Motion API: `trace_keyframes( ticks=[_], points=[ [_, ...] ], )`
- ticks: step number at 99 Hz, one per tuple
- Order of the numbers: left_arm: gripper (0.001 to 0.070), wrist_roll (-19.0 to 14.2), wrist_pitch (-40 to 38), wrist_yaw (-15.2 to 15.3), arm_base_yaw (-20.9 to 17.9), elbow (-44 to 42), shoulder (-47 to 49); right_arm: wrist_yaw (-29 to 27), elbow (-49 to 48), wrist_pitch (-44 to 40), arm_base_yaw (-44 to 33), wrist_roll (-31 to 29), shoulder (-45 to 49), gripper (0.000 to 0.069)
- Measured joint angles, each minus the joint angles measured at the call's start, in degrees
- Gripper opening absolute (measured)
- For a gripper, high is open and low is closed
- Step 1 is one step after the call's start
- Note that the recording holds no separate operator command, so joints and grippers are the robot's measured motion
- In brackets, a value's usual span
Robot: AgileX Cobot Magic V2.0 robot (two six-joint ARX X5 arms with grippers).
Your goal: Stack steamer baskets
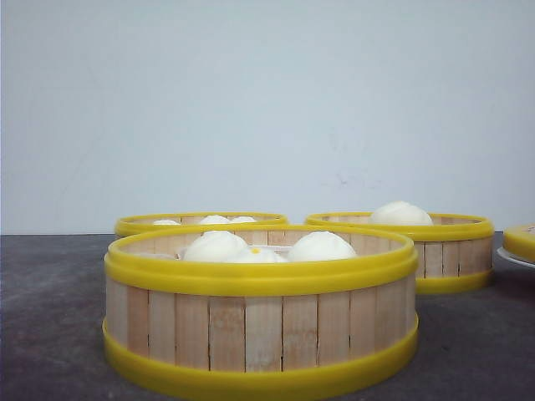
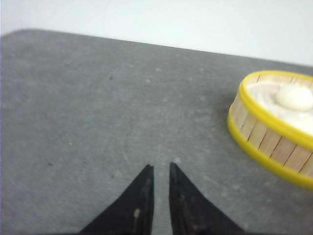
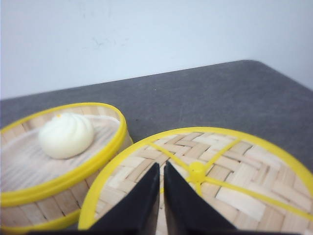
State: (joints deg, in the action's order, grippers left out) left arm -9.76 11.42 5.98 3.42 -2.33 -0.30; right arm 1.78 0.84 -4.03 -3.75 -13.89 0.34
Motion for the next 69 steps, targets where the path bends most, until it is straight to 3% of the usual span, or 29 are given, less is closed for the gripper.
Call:
trace_keyframes(
  ticks=[33,51,69],
  points=[
    [0.0026,-10.5,-1.2,0.0,0.0,0.3,0.0,0.0,0.0,1.5,0.0,-10.4,0.0,0.0011],
    [0.0024,-13.2,-3.0,-0.3,0.0,-1.1,-0.5,-0.5,1.4,4.1,0.0,-19.5,0.2,0.001],
    [0.0024,-15.4,-2.7,-0.3,0.0,-11.0,-6.4,-3.8,11.0,3.9,0.0,-23.3,6.3,0.0009]
  ],
)
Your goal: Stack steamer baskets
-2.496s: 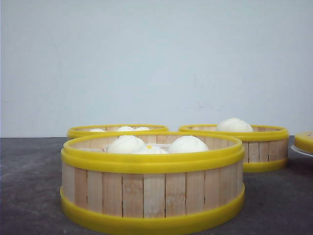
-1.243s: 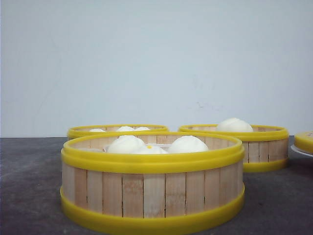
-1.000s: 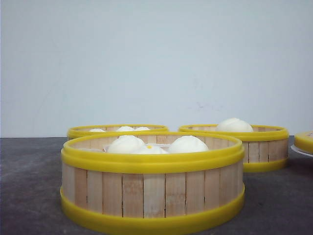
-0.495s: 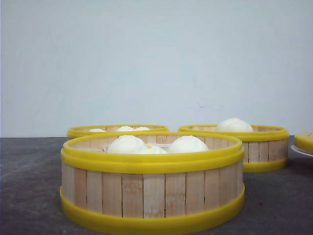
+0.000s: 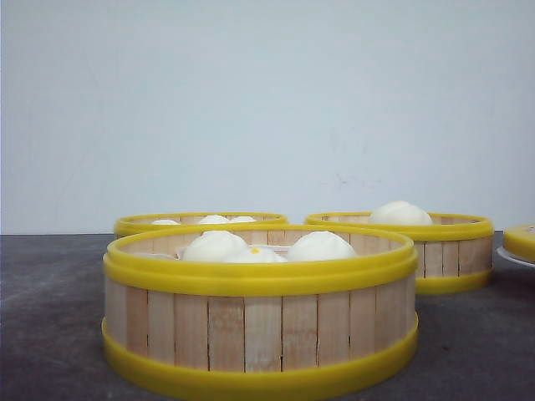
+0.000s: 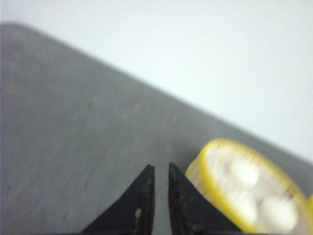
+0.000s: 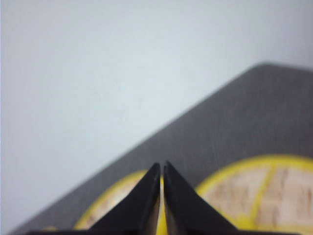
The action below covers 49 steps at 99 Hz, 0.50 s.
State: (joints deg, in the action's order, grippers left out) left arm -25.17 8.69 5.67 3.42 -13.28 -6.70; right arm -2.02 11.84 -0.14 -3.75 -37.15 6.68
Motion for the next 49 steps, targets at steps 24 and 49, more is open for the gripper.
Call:
trace_keyframes(
  ticks=[24,49],
  points=[
    [0.0024,3.2,3.7,0.0,0.0,-20.4,-16.9,4.0,19.8,-5.7,0.0,7.2,18.6,0.0009],
    [0.019,10.0,6.6,-4.6,0.0,-32.4,-31.3,9.8,34.9,-16.3,0.9,18.1,31.1,0.003]
  ],
)
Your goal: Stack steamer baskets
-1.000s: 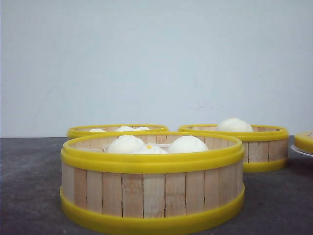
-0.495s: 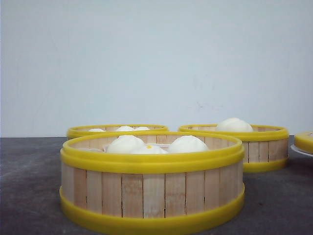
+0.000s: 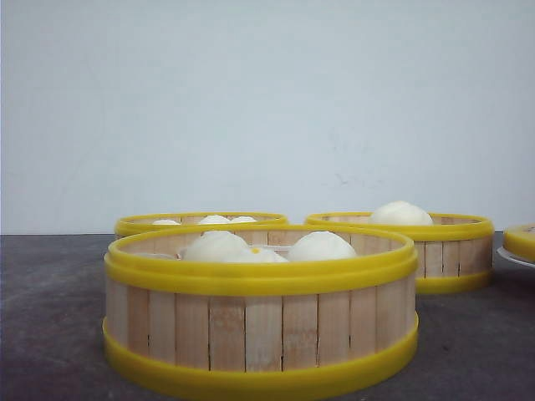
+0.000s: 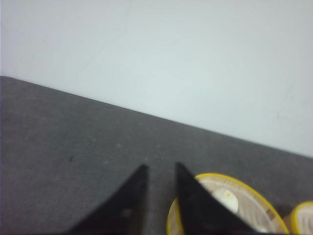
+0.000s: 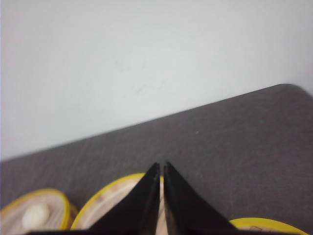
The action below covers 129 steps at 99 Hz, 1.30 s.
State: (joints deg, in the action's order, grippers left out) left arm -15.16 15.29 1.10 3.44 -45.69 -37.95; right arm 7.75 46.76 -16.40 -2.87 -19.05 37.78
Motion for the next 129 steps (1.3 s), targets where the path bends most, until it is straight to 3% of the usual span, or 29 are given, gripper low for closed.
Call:
trace_keyframes(
  ticks=[4,11,17,25,57,95,111,129],
  points=[
    [0.0279,0.7,-0.1,-0.7,0.1,-0.4,-1.8,0.1,0.7,-0.5,0.3,0.8,0.7,0.0086],
    [0.0395,1.4,0.2,-1.5,0.5,-0.9,-5.1,0.2,0.9,-0.5,0.8,1.2,1.0,0.0245],
    [0.0439,2.0,0.4,-2.0,1.0,-1.3,-8.2,0.2,0.9,-0.5,1.2,1.3,1.0,0.0352],
    [0.046,2.3,1.0,-2.6,1.9,-2.9,-12.8,0.2,0.9,-0.5,1.7,1.3,0.9,0.0406],
    [0.0466,5.4,1.3,-2.6,6.0,-15.1,-34.2,0.2,0.9,-0.5,3.7,1.3,0.9,0.0425],
    [0.0466,7.8,13.4,-2.6,6.8,-35.7,-62.2,0.2,0.9,-1.7,6.2,1.3,1.2,0.0425],
    [0.0466,8.1,18.4,-2.6,6.9,-41.5,-69.6,0.2,0.9,-2.8,6.2,1.3,1.9,0.0425],
    [0.046,8.1,19.0,-2.6,7.3,-42.6,-72.9,0.2,0.9,-3.5,6.6,1.3,2.7,0.0425]
  ],
)
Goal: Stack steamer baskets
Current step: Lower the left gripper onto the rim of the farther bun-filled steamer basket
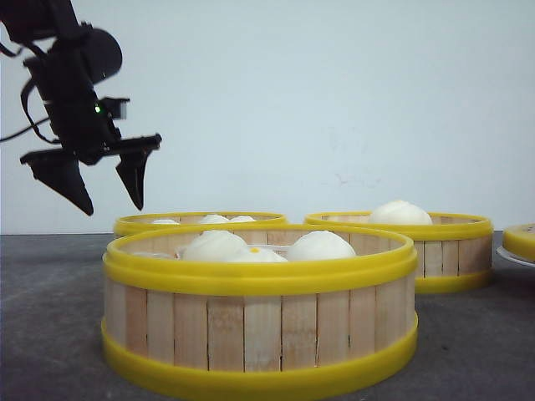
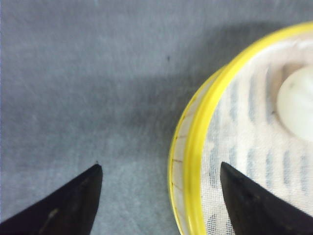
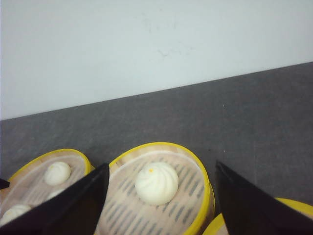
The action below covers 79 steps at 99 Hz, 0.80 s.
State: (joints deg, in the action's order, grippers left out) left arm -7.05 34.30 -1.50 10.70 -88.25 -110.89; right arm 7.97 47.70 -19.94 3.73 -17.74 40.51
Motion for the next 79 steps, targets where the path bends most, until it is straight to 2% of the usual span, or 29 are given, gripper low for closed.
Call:
trace_keyframes(
  ticks=[16,47,67,79],
  points=[
    [0.036,0.0,0.0,0.0,0.4,0.0,-1.6,0.0,0.0,0.0,0.8,0.0,1.6,0.0425],
    [0.0334,0.0,-0.1,0.0,2.0,0.0,-3.5,0.0,0.0,0.0,3.1,0.0,4.9,0.0425],
    [0.0147,0.0,-0.2,0.0,2.5,-0.4,-3.8,0.0,0.0,0.0,4.3,0.6,5.4,0.0425],
    [0.008,-0.5,0.5,0.0,2.4,-1.8,-3.8,0.0,0.0,0.0,4.5,1.2,5.4,0.0425]
  ],
)
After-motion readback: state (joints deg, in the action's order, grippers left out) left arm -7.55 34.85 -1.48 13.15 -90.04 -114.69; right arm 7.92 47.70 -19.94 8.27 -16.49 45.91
